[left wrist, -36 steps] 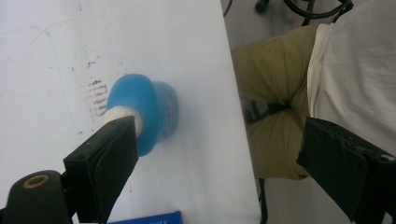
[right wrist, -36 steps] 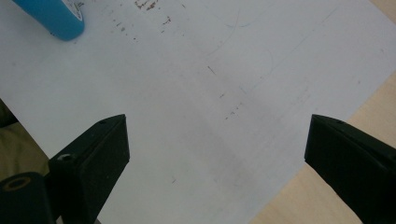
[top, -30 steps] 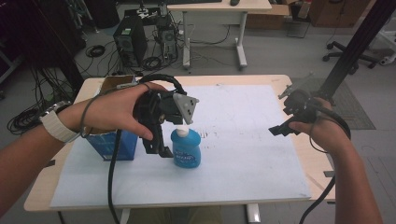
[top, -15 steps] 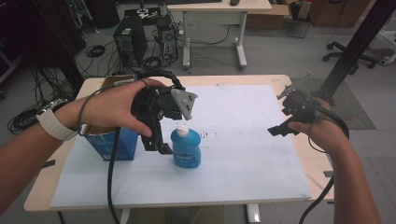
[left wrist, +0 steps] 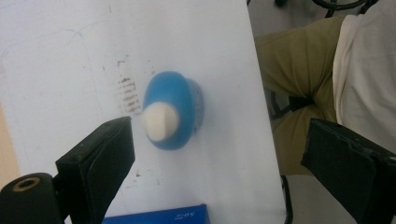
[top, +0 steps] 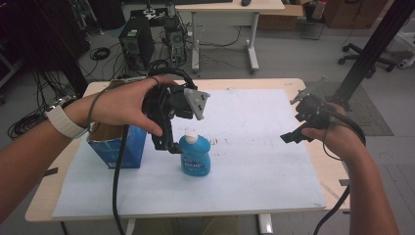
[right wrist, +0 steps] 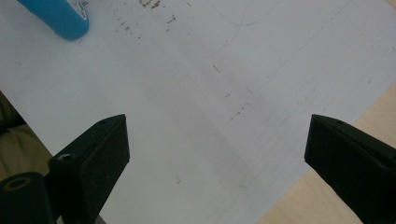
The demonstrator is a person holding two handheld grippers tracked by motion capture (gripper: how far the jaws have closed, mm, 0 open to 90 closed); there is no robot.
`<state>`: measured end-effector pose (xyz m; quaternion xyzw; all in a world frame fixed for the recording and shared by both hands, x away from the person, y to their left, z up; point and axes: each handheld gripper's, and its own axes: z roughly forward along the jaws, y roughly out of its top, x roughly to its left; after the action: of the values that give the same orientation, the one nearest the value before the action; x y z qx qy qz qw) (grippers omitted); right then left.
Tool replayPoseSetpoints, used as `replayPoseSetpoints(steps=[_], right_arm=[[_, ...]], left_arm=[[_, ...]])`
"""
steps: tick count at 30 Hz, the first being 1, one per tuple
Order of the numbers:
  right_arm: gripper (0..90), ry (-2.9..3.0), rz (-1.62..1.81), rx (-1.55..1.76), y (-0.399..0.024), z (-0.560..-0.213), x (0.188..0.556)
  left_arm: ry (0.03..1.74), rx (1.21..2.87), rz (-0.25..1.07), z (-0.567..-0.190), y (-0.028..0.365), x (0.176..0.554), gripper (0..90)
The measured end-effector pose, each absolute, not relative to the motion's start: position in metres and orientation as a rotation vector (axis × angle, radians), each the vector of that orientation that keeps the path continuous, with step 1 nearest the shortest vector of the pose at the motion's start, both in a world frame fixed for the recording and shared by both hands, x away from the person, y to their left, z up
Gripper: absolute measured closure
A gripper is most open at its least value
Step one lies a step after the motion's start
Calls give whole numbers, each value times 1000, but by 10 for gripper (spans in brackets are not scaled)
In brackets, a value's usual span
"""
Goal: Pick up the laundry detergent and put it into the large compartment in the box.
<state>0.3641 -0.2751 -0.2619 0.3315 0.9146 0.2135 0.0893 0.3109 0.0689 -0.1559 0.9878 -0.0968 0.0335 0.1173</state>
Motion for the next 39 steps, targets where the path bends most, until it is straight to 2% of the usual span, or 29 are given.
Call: replayPoseSetpoints(steps=[39], right_arm=[[67,2729,635,1006,-277,-267,366]], left_arm=[[-281,2931,132,-180,55,341,77]])
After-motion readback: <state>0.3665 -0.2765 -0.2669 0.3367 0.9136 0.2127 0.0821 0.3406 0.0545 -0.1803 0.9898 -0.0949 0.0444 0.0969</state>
